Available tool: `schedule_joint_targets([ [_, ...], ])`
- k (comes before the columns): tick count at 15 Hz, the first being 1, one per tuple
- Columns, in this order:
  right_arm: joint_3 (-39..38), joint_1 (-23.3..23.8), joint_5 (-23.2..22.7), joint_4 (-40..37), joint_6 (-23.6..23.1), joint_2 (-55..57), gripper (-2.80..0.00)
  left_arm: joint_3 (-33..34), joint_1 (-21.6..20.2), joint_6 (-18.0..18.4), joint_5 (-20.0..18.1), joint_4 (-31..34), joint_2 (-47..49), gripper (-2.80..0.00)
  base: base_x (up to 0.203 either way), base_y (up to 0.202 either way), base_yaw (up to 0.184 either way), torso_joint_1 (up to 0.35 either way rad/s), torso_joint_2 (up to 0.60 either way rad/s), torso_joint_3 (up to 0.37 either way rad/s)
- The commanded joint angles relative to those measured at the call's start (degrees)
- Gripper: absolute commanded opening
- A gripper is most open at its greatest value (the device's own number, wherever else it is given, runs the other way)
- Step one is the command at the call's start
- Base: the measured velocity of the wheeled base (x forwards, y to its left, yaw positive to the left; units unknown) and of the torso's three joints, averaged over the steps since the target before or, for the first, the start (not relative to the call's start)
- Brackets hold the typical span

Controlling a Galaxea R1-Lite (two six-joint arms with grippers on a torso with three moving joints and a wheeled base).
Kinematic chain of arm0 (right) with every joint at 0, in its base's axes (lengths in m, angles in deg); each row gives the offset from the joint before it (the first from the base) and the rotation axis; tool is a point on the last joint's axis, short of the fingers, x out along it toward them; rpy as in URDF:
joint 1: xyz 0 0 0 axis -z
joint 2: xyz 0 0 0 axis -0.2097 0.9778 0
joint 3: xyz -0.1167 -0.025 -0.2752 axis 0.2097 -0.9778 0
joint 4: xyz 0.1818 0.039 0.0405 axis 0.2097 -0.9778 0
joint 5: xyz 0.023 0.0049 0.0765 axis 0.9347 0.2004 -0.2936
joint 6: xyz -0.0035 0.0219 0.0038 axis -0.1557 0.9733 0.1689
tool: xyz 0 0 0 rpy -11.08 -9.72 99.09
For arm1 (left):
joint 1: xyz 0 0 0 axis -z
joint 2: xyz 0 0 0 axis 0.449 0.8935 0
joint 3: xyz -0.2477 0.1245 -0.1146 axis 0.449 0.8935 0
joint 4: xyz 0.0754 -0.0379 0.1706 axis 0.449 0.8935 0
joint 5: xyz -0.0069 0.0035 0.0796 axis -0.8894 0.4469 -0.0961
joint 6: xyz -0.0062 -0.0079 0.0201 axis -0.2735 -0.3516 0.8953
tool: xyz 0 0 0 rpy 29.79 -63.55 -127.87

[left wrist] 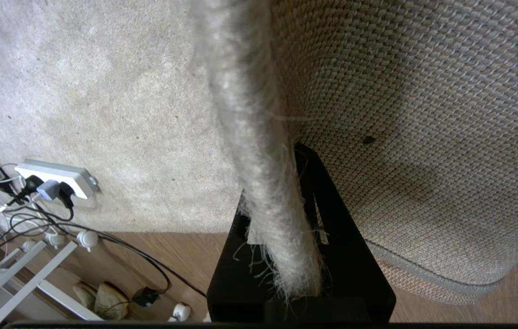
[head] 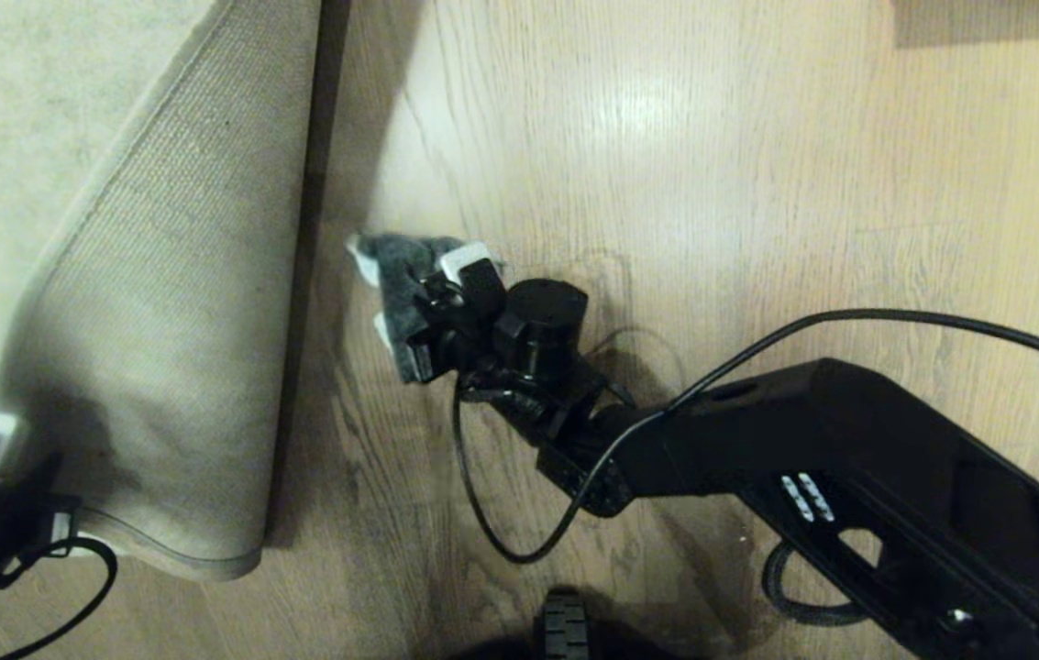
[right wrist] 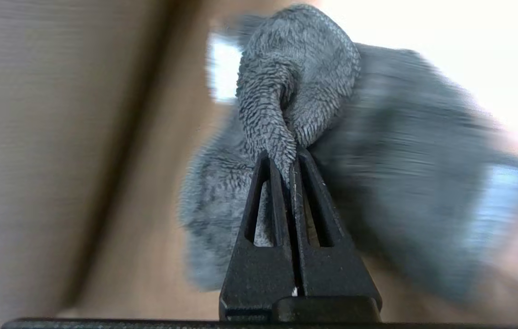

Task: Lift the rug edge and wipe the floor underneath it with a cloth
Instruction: Wipe the floor under the carpet with a rag

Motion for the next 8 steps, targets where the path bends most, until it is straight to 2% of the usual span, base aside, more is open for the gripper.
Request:
schedule_joint_targets([
  [1,3.0,3.1,0.0,1.0,0.0,1.9,-2.8,0.0,0.2,0.3,-0.1,-1.9,0.2,-2.8,0.0,0.0,0.0,0.0,0.0,0.0],
  [4,8.1,5.5,-0.1,0.2,0.0,2.5,-2.8,0.0,1.5,0.3,1.1,-1.9,0.4,-2.8,0.0,0.0,0.0,0.0,0.0,0.0],
  [8,11.1,6.5,0.1,-1.0,-0.1,1.1,-2.8,0.0,3.2,0.0,3.2,-1.9,0.4,-2.8,0.0,0.0,0.0,0.0,0.0,0.0],
])
